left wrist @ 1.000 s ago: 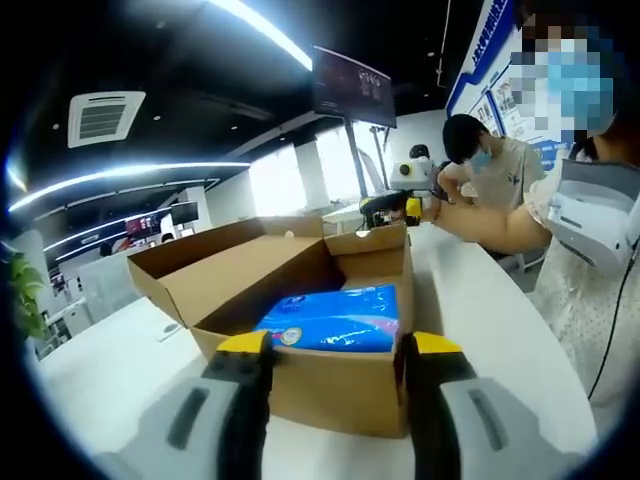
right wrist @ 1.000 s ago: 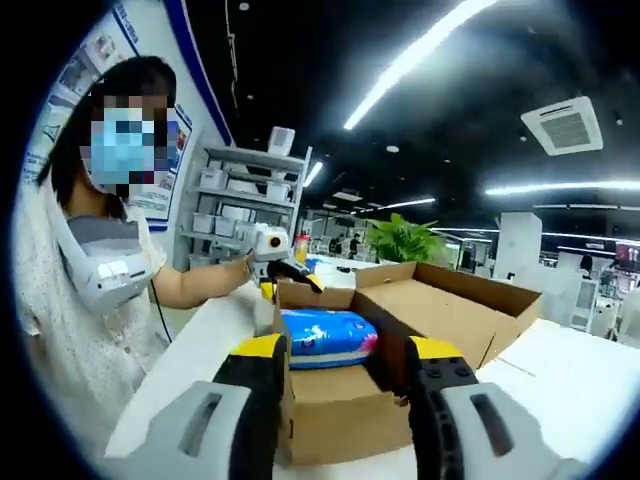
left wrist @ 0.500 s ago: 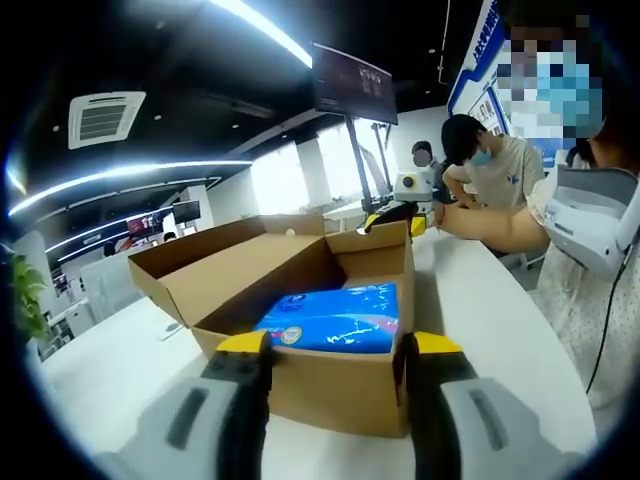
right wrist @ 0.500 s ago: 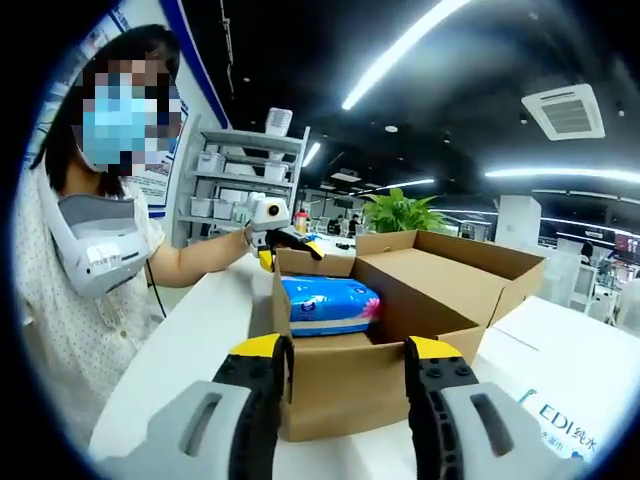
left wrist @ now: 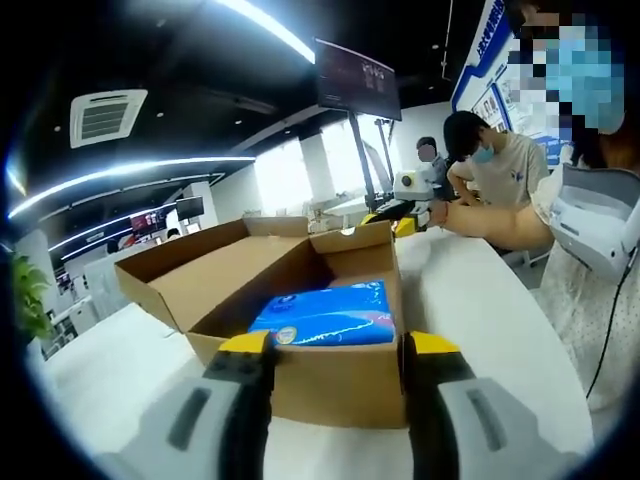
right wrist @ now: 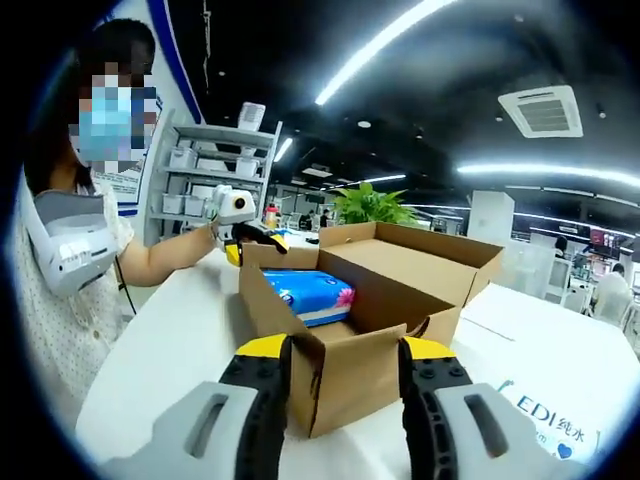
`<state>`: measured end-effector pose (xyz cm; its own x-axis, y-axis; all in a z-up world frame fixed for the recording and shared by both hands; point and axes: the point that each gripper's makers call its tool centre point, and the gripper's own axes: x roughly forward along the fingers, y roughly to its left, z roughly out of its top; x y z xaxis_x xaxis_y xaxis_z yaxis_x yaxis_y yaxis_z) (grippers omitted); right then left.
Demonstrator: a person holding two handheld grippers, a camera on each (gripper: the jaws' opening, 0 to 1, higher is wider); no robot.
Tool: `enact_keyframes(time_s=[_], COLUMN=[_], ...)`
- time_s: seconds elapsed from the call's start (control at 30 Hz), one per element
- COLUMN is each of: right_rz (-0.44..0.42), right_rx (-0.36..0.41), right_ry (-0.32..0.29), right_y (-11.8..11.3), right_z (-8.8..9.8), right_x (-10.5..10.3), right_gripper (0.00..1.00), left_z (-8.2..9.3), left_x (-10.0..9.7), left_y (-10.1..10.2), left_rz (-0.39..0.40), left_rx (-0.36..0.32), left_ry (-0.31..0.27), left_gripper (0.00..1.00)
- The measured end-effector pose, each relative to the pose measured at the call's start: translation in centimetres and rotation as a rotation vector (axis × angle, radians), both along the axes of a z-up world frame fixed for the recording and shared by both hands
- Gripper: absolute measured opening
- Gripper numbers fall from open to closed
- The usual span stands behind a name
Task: Operate the shoe box by opening the lid, removing the specified soft item, and placing it in the target area until the item is outside and the box remains undamaged.
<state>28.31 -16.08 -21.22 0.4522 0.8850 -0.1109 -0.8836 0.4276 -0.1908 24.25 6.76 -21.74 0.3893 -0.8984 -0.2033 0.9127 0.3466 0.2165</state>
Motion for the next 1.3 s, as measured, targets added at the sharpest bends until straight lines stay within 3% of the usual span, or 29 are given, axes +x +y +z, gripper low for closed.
enact_keyframes(time_s=[0.33, 0.6, 0.97, 1.17, 1.3], right_rz=[-0.106, -0.188, -0.297, -0.327, -0.373], right_rx=[0.027, 0.038, 0.029, 0.054, 0.02], right_ry=[-0.002, -0.013, -0.049, -0.035, -0.06], right_y=[-0.2, -0.1, -0.8, -1.2, -1.3], right_z=[-0.1, -0.3, -0.4, -0.5, -0.9], right_x=[2.0, 3.2, 4.9, 5.4, 5.9], right_gripper=[0.34, 0.32, 0.29, 0.29, 0.3], left_z=[0.1, 0.1, 0.2, 0.2, 0.3], left_x=[-0.2, -0.5, -1.8, -2.2, -2.9], left_y=[0.2, 0.1, -0.7, -1.0, -1.4], left_rz=[0.002, -0.005, -0.059, -0.085, -0.115], left_rx=[0.002, 0.005, 0.011, 0.02, 0.028], left_ry=[0.014, 0.015, 0.027, 0.022, 0.021], left_gripper=[0.53, 0.52, 0.5, 0.49, 0.46])
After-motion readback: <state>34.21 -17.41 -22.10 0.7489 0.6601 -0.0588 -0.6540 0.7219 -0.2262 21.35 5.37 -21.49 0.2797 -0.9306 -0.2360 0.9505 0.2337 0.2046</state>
